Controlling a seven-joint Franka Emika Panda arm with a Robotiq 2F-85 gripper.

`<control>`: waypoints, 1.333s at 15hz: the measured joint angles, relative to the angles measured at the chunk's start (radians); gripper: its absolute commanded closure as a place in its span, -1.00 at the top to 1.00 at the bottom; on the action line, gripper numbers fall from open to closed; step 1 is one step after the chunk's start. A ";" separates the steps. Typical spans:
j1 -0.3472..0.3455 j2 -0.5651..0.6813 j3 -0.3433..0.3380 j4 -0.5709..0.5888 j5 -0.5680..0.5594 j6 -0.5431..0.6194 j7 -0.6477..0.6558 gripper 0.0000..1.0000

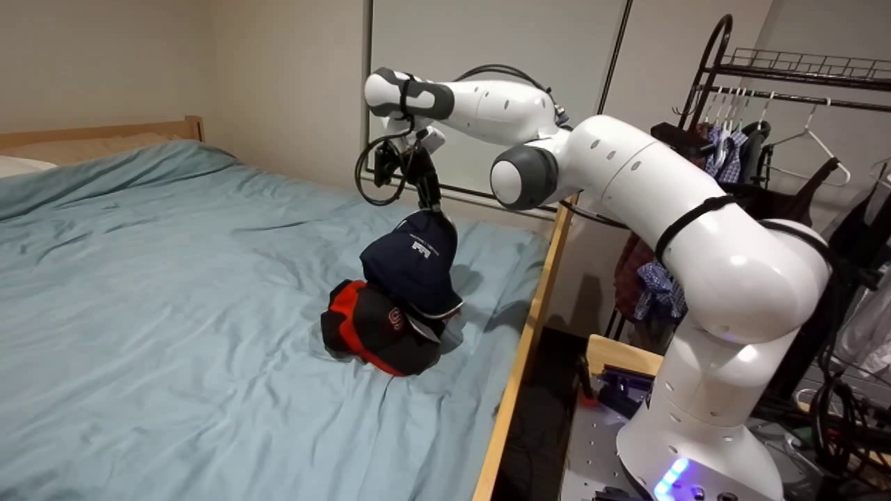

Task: Take the blue cap on the left and put it on the pile of caps

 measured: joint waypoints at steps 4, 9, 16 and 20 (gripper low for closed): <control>-0.126 0.005 0.043 0.001 0.121 0.021 0.106 -0.91; -0.217 0.026 0.131 -0.001 0.259 0.128 0.251 -0.87; -0.221 0.035 0.161 0.000 0.288 0.222 0.335 -0.91; -0.240 0.069 0.188 0.000 0.302 0.370 0.467 -0.91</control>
